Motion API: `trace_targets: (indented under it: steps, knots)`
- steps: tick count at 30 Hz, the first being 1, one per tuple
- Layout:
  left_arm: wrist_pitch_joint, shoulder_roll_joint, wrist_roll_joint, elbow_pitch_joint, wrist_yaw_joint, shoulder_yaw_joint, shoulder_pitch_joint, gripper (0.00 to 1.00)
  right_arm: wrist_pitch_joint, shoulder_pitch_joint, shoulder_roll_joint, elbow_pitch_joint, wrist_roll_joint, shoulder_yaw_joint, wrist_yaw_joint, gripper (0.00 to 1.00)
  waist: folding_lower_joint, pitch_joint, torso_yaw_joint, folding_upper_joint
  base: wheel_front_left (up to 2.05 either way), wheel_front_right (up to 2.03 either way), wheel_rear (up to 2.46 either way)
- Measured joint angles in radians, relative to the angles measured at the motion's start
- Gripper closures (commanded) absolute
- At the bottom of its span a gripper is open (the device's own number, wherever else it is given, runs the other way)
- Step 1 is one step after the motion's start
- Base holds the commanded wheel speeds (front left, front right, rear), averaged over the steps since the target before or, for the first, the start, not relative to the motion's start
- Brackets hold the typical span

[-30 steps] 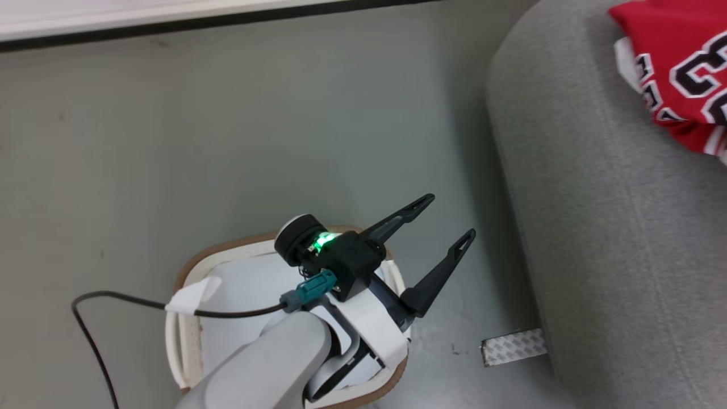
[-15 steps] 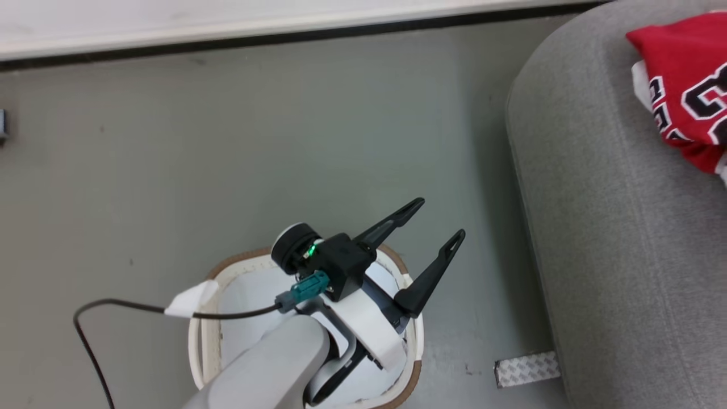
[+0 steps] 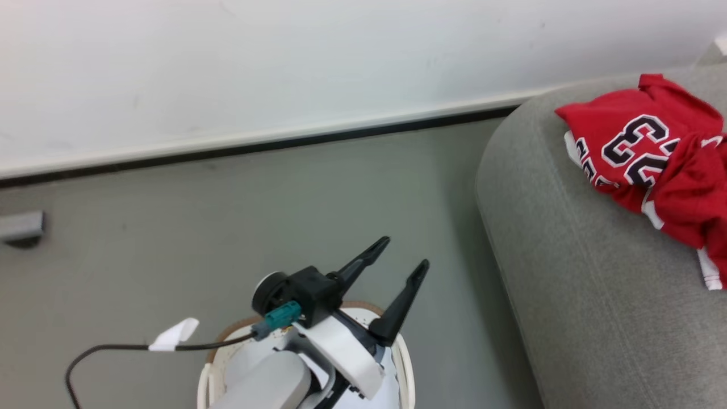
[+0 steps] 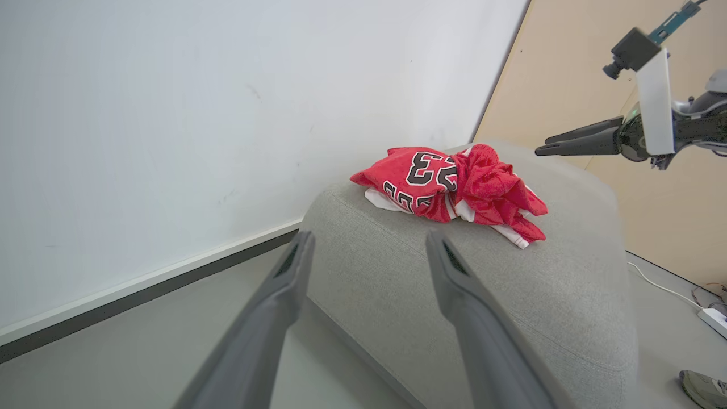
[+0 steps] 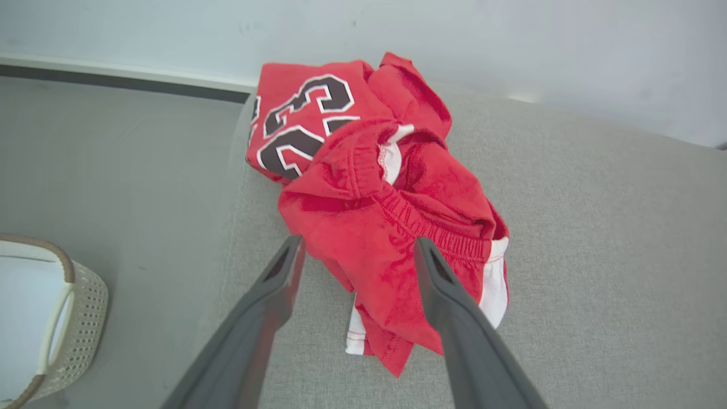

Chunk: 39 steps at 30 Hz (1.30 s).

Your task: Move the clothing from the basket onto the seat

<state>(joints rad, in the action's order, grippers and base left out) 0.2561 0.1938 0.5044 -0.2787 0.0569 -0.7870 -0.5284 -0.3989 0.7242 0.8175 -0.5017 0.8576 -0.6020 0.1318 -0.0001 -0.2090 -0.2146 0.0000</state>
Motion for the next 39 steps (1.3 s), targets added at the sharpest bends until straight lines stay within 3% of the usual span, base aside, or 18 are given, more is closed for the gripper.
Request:
trace_targets:
  steps: [1,9,16,20,29,33,39]
  knots:
    - [0.002,0.011,0.018,0.003,-0.023,0.037,0.035,0.00,0.072,-0.042,0.004,0.112,0.022,0.041,0.000,0.00,-0.0001,0.067,0.008,0.0000,0.00,0.00,0.00]
    - [0.007,0.041,0.078,0.033,-0.101,0.175,0.106,0.00,0.210,-0.176,-0.050,0.271,-0.031,0.156,0.000,0.00,-0.0002,0.162,0.073,0.0000,0.00,0.00,0.00]
    - [0.008,0.078,0.014,0.154,-0.172,0.362,0.216,0.00,0.369,-0.342,-0.245,0.318,-0.110,0.324,0.000,0.00,-0.0002,0.195,0.132,-0.0001,0.00,0.00,0.00]
    - [0.008,0.070,-0.005,0.166,-0.168,0.433,0.287,0.00,0.472,-0.430,-0.384,0.309,-0.171,0.399,0.000,0.00,-0.0001,0.192,0.150,0.0000,0.00,0.00,0.00]
    - [0.008,-0.015,-0.121,0.114,-0.149,0.548,0.402,0.00,0.640,-0.580,-0.570,0.262,-0.296,0.448,0.000,0.00,0.0000,0.217,0.188,0.0000,0.00,0.00,0.00]
    - [0.008,-0.060,-0.160,0.082,-0.121,0.603,0.446,0.00,0.658,-0.606,-0.630,0.242,-0.362,0.484,0.000,0.00,0.0000,0.228,0.201,0.0000,0.00,0.00,0.00]
    - [0.008,-0.098,-0.206,0.035,-0.064,0.681,0.474,0.00,0.661,-0.611,-0.671,0.247,-0.439,0.486,0.000,0.00,0.0000,0.237,0.207,-0.0001,0.00,0.00,0.00]
